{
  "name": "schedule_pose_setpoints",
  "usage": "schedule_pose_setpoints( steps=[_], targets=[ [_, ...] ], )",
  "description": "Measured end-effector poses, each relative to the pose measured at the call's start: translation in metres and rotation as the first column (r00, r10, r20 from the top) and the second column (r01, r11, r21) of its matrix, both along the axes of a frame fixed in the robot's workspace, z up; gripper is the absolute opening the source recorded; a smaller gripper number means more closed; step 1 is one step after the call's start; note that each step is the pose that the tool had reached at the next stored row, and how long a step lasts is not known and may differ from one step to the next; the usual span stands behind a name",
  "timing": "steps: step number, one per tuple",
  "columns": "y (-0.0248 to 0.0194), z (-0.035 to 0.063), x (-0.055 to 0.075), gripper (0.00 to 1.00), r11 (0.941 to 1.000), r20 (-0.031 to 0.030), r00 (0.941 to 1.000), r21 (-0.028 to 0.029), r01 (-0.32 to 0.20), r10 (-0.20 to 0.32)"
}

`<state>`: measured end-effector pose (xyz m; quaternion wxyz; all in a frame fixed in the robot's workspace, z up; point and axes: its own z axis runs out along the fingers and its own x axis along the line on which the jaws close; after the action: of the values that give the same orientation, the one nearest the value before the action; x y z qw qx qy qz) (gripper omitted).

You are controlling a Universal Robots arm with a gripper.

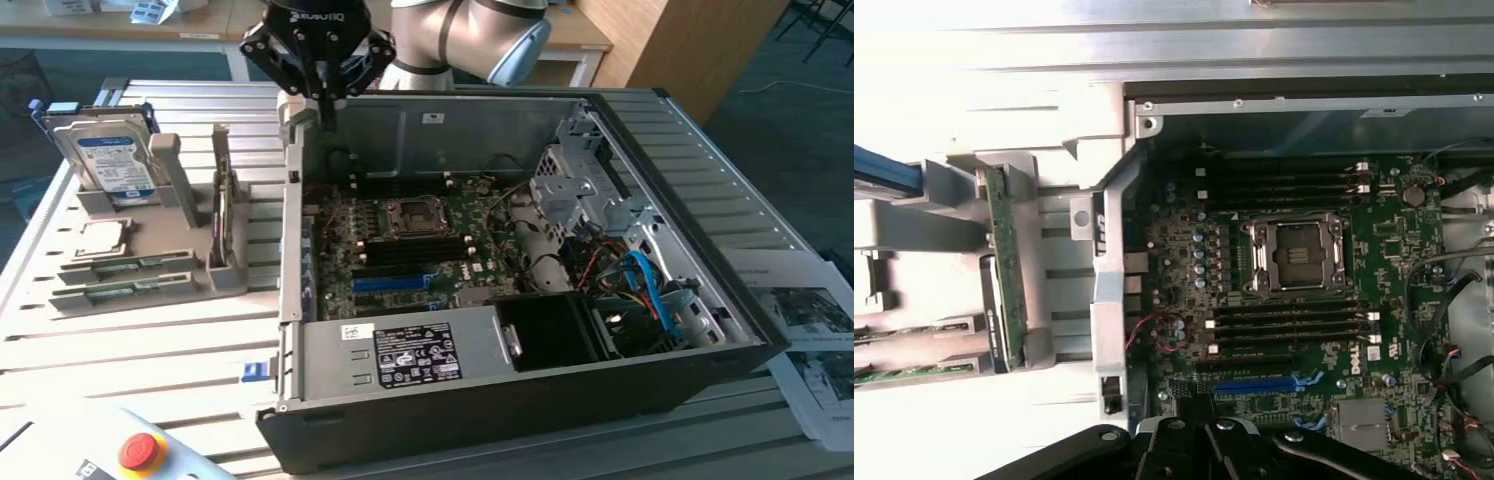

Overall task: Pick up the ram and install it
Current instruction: 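Reach for the ram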

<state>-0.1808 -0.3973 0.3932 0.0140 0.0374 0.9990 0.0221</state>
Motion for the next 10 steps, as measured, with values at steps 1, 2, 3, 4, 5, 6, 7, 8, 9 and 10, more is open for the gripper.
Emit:
schedule_pose_setpoints(
  steps=[1, 2, 3, 4, 5, 6, 7, 8, 9, 10],
  targets=[
    [0.0000, 0.0000, -0.003, 0.10, 1.0000, 0.0001, 1.0000, 0.0000, 0.000, 0.000],
    [0.0000, 0.0000, -0.006, 0.10, 1.0000, 0.0003, 1.0000, 0.0001, 0.000, 0.000],
    [0.0000, 0.0000, -0.009, 0.10, 1.0000, 0.0003, 1.0000, 0.0000, 0.000, 0.000],
    [0.0001, 0.0000, -0.011, 0.10, 1.0000, 0.0003, 1.0000, 0.0000, 0.000, 0.000],
    [0.0001, 0.0000, -0.014, 0.10, 1.0000, 0.0004, 1.0000, 0.0001, 0.000, 0.000],
    [0.0001, 0.0000, -0.017, 0.10, 1.0000, 0.0004, 1.0000, 0.0000, 0.000, 0.000],
    [0.0001, 0.0000, -0.020, 0.10, 1.0000, 0.0005, 1.0000, 0.0000, 0.000, 0.000],
    [0.0002, 0.0000, -0.023, 0.10, 1.0000, 0.0007, 1.0000, 0.0000, 0.000, 0.000],
    [0.0002, 0.0000, -0.027, 0.10, 1.0000, 0.0009, 1.0000, 0.0000, 0.000, 0.000],
    [0.0002, 0.0000, -0.030, 0.10, 1.0000, 0.0013, 1.0000, 0.0000, 0.000, 0.000]
  ],
)
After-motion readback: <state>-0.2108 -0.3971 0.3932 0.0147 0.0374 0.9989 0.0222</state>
